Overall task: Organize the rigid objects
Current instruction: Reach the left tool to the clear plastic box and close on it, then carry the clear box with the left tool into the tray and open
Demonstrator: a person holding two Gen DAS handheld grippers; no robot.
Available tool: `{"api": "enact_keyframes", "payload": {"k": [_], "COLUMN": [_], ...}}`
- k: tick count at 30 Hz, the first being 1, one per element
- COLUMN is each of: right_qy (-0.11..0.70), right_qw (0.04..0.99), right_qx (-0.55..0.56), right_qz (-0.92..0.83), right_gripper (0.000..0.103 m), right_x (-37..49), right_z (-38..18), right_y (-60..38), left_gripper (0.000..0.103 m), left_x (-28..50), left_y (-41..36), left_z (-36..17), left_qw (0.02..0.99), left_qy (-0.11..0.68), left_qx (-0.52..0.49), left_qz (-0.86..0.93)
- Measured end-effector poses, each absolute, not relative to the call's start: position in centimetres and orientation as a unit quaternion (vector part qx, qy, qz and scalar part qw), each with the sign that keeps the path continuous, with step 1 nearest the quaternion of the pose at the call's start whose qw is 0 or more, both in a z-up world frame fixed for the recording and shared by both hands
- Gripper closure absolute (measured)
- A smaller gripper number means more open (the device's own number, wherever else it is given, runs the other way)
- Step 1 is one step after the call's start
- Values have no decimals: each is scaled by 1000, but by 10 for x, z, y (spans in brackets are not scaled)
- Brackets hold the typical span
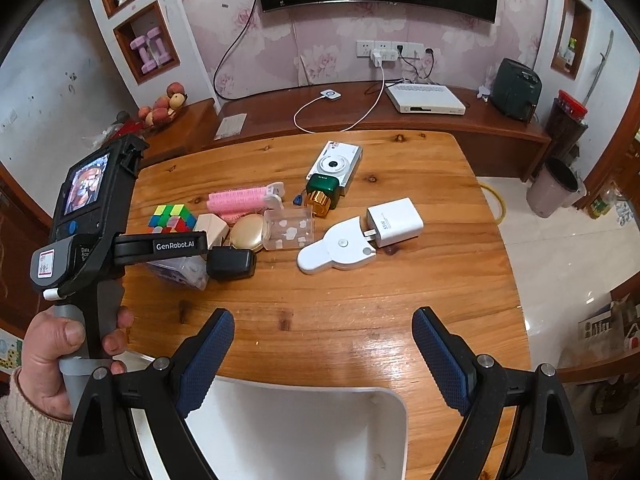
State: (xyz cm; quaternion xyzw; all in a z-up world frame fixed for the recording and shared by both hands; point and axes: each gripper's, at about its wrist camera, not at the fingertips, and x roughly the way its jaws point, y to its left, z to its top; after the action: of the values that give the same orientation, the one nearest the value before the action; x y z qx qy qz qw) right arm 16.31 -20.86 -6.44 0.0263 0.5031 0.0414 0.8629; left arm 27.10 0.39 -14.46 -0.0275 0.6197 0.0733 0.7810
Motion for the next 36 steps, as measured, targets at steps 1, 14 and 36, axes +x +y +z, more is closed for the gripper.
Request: {"api": "enact_keyframes", "payload": {"k": [1,14,36], "right_qy": [503,512,508], "right_qw": [863,857,860], "right_qx": [27,34,29], "right_qz": [42,45,46], "right_gripper": [12,12,12], "right_x": [163,167,150], "right_z": [-65,-75,-68], "right_y": [-209,-207,-198], "left_gripper": [1,2,7], "left_x": [273,284,233], "left_y": [6,9,5], "left_z": [-146,-168,-87], "left_qw": [780,759,820], "left_qy": [621,650,572], "left_qx": [-28,-32,-24], "left_qz": [73,29,15]}}
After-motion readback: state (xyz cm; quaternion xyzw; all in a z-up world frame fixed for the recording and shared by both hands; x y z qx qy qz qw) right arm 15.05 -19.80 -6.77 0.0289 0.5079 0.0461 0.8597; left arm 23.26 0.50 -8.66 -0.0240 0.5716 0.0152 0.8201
